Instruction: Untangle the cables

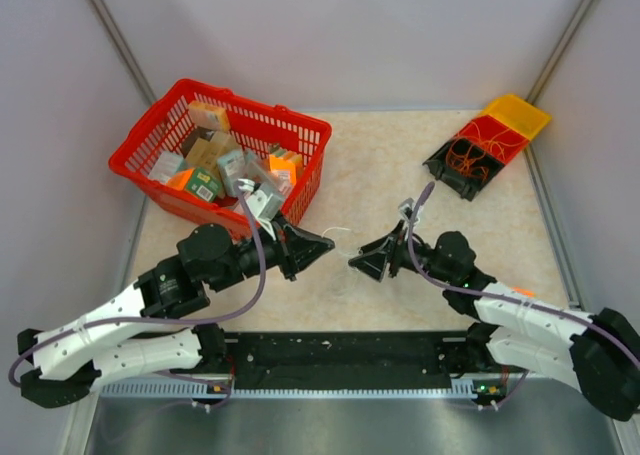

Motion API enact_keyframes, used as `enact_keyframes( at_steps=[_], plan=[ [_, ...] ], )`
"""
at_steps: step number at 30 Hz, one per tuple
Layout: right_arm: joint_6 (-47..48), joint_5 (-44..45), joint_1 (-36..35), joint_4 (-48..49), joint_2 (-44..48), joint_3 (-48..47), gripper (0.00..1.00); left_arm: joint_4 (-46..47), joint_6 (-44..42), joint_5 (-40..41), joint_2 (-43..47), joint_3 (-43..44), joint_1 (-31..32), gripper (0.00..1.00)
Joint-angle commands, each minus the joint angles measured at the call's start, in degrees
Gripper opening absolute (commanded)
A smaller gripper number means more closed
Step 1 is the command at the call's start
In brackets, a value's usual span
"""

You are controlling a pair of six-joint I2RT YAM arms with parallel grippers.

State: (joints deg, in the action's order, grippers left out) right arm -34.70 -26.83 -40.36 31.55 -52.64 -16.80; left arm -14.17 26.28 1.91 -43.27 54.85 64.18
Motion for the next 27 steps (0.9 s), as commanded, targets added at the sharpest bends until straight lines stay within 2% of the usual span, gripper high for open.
enact_keyframes(
  at_steps=[1, 2, 3, 4, 5, 10, 14, 17, 18, 19, 21, 22, 24, 27],
  plan=[
    [-6.77, 4.59, -0.69, 24.31, -7.72, 2.29, 0.56, 2.31, 1.23, -1.65, 0.90, 3.24, -0.11, 0.00],
    [-8.09, 5.81, -0.69, 26.52, -10.00, 2.47, 0.40, 2.22, 1.14, -1.65, 0.99, 3.68, -0.02, 0.00],
    [-8.80, 7.13, -0.69, 26.81, -11.94, 2.47, 0.18, 2.05, 0.88, -3.39, 1.25, 4.03, -0.02, 0.00],
    [-9.42, 8.62, -0.60, 26.03, -13.44, 2.47, 0.06, 1.70, 0.53, -3.67, 1.69, 4.47, -0.11, 0.00],
    [-10.12, 10.72, -0.60, 23.76, -14.58, 2.56, 0.00, 1.35, -0.09, -3.84, 2.04, 5.09, -0.11, 0.00],
    [-10.92, 22.59, -0.51, 3.12, -12.24, 2.73, 0.00, -2.26, -4.57, -2.53, 6.34, 9.83, -0.02, 0.00],
    [-7.50, 26.65, -0.51, -8.24, -2.66, 4.14, 0.01, -1.82, -6.85, 0.99, 10.39, 10.10, -0.11, 0.00],
    [-7.31, 36.47, -0.51, -20.70, 3.84, 3.88, 0.00, -2.61, -8.44, 1.95, 11.36, 11.68, -0.11, 0.00],
    [-5.23, 35.02, -0.42, -20.65, 6.13, 4.05, 0.00, -2.79, -8.96, 2.48, 11.62, 12.12, -0.11, 0.00],
    [-1.12, 31.35, -0.34, -18.48, 7.98, 4.66, 0.18, -2.35, -9.06, 3.00, 11.80, 12.38, -0.11, 0.00],
    [3.56, 14.09, -0.42, -10.06, 9.92, 5.54, 0.63, -1.47, -8.53, 3.10, 11.63, 12.39, -0.11, 0.00],
    [4.98, 7.30, -0.77, -5.67, 9.58, 5.37, 0.76, -0.95, -8.01, 2.92, 11.10, 12.39, -0.11, 0.00],
    [7.52, -0.83, -3.48, -2.20, 7.48, 3.01, 0.88, -0.16, -6.86, 2.40, 10.05, 12.12, -0.11, 0.00],
    [13.50, -1.29, -9.72, -1.85, 2.39, -2.87, 0.94, 0.72, -5.72, 1.69, 8.20, 11.86, -0.11, 0.00]
  ],
)
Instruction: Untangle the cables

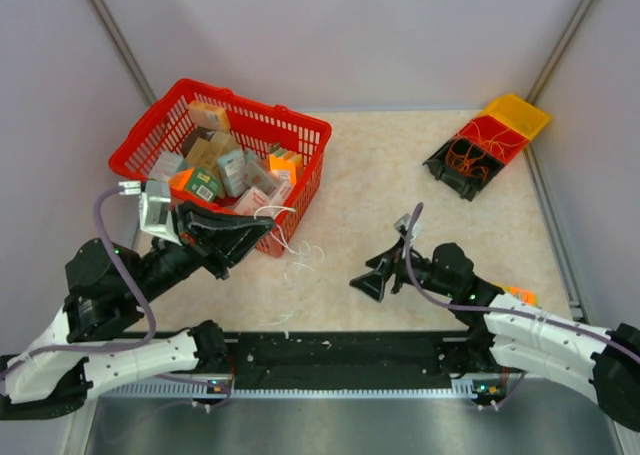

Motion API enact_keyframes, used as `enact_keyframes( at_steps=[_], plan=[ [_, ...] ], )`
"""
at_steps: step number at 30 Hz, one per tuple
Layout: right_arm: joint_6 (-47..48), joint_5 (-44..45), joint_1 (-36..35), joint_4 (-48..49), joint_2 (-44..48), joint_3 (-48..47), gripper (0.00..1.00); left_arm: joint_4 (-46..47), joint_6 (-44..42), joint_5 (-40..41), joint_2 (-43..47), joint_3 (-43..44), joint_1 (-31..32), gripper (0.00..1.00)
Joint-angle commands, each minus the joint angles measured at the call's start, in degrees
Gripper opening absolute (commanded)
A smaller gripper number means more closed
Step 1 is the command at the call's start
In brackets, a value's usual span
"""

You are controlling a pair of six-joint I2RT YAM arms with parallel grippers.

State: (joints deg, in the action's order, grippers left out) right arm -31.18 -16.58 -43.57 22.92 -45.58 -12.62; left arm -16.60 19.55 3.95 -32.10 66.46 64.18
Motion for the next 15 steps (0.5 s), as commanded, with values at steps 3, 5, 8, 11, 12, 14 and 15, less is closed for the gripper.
enact_keyframes(
  at_steps=[3, 5, 8, 11, 12, 14, 15],
  plan=[
    [12.45, -11.45, -11.35, 14.48, -12.40, -11.62, 0.96, 4.29, 1.98, -0.61, -3.41, -0.27, -0.11, 0.00],
    [12.02, -12.86, -13.28, 18.98, -17.67, -14.35, 0.96, 5.08, 2.51, -0.26, -3.41, -0.71, -0.11, 0.00],
    [9.57, -10.60, -16.62, 26.71, -24.97, -16.73, 0.96, 5.70, 2.95, 0.10, -3.24, -0.71, -0.11, 0.00],
    [4.74, -4.11, -17.86, 36.38, -31.22, -15.51, 0.91, 6.23, 2.86, 0.27, -3.41, -0.89, -0.11, 0.00],
    [4.11, 1.32, -17.86, 35.97, -32.28, -15.15, 0.86, 6.23, 2.69, 0.27, -3.50, -0.72, -0.11, 0.00],
    [4.02, 9.51, -17.78, 32.99, -33.08, -14.02, 0.72, 6.32, 2.51, 0.27, -3.59, -0.54, -0.11, 0.00],
    [4.72, 11.90, -17.78, 32.81, -33.08, -13.14, 0.64, 6.32, 2.34, 0.19, -3.50, -0.45, -0.11, 0.00]
  ],
)
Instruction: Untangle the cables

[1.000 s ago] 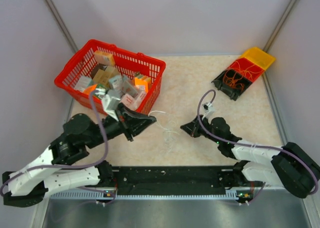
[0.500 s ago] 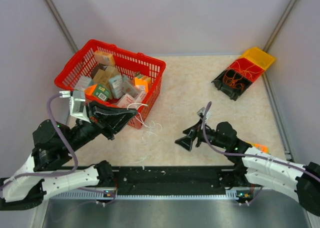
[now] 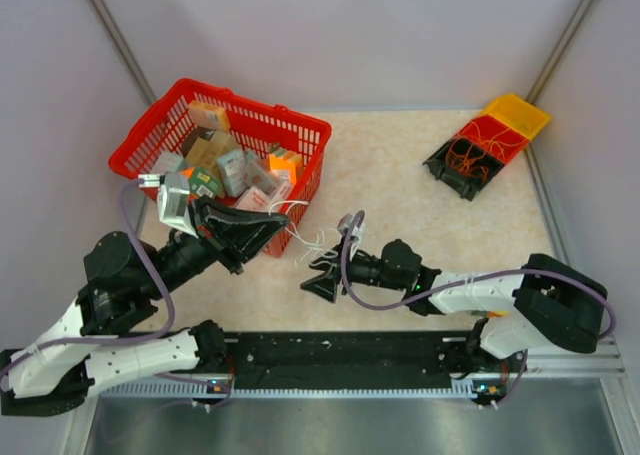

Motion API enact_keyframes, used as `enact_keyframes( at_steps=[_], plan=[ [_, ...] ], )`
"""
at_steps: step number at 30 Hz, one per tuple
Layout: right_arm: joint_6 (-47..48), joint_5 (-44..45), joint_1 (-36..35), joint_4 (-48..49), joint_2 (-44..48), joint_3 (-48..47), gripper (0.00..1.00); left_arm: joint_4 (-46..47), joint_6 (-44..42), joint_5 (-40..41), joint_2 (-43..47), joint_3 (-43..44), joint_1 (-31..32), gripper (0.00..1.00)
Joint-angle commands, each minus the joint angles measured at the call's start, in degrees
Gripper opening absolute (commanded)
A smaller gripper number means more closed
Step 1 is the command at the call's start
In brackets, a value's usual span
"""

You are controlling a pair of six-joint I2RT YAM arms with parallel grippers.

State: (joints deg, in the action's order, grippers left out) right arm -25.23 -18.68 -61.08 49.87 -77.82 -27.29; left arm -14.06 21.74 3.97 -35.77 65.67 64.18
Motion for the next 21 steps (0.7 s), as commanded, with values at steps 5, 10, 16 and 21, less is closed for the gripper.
enact_keyframes(
  at_steps=[5, 10, 16, 21],
  plan=[
    [-3.94, 28.15, 1.22, -0.46, 3.28, 5.13, 0.00, 3.69, -0.73, 0.34, 0.79, 0.34, -0.11, 0.00],
    [-10.70, 32.56, 7.54, -10.81, 10.48, 11.28, 0.00, 1.07, -2.48, 2.62, 3.15, 1.65, -0.11, 0.00],
    [-15.12, 29.92, 18.62, -29.25, 24.18, 17.80, 0.00, -1.67, -4.77, 5.78, 8.16, 3.94, -0.11, 0.00],
    [-11.42, 35.02, 20.99, -51.76, 32.38, 11.31, 0.00, -2.02, -3.81, 5.27, 8.17, 2.19, -0.11, 0.00]
  ],
)
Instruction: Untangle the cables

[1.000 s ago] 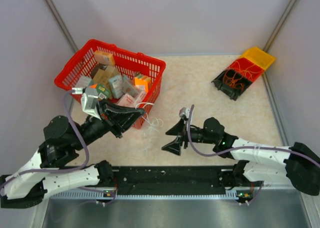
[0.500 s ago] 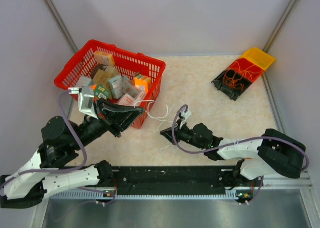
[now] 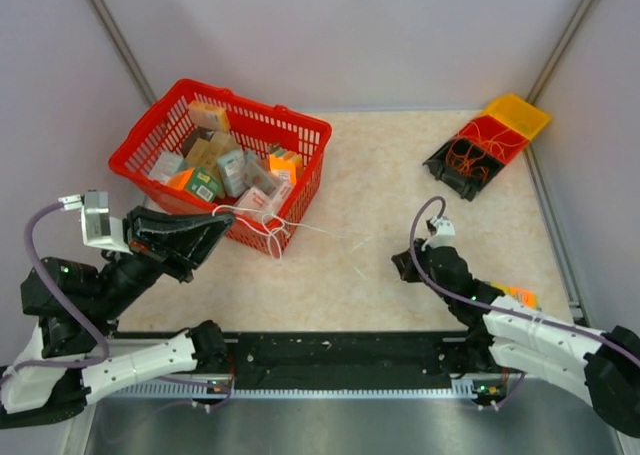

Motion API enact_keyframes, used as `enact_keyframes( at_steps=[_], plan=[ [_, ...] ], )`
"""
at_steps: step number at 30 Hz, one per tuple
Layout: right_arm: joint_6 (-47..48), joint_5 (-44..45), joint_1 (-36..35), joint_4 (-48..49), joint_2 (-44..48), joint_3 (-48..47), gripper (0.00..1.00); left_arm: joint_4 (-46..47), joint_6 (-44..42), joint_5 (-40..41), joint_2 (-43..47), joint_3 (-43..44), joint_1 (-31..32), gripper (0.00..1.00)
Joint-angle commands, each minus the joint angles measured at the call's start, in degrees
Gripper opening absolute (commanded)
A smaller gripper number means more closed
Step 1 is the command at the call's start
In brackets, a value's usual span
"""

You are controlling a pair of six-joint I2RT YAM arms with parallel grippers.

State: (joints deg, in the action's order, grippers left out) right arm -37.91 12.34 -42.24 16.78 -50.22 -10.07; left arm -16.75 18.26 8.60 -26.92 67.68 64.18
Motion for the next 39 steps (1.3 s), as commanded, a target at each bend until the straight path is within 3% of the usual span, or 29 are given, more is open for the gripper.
enact_keyframes(
  at_steps=[1, 7, 14, 17, 21, 25, 31, 35, 39],
  plan=[
    [1.17, 2.53, 4.16, -20.97, 5.21, -6.71, 0.00, 0.76, -0.24, 0.28, -0.85, -0.09, -0.11, 0.00],
    [-2.25, -15.12, 23.23, -23.28, -3.20, -8.22, 0.00, 0.76, -0.59, 0.36, 0.54, 1.22, -0.11, 0.00],
    [-4.01, -17.95, 29.13, -21.35, -4.89, -8.48, 0.00, -5.92, -3.05, 2.03, 1.95, 6.67, -0.11, 0.00],
    [-3.49, -21.56, 34.84, -20.82, -5.85, -8.83, 0.00, -6.19, -4.02, 3.52, 4.06, 6.76, -0.11, 0.00],
    [0.37, -21.30, 35.65, -23.80, -4.72, -11.99, 0.00, -4.96, -2.98, 3.62, 5.73, 4.49, -0.11, 0.00],
    [5.12, -26.75, 35.47, -25.46, -2.70, -13.75, 0.18, 1.36, 0.89, -1.30, 3.90, -3.24, -0.11, 0.00],
    [8.55, -21.75, 34.42, -35.74, 3.18, -16.91, 0.37, 8.66, 2.83, -4.29, -5.23, -13.17, -0.02, 0.00],
    [10.14, -21.74, 34.33, -41.11, 9.07, -19.37, 0.73, 6.83, 4.76, -1.49, -11.39, -19.41, -0.11, 0.00],
    [8.82, -25.51, 31.52, -40.51, 11.81, -19.47, 0.79, 10.32, 9.06, -1.04, -14.12, -28.90, -0.11, 0.00]
  ],
)
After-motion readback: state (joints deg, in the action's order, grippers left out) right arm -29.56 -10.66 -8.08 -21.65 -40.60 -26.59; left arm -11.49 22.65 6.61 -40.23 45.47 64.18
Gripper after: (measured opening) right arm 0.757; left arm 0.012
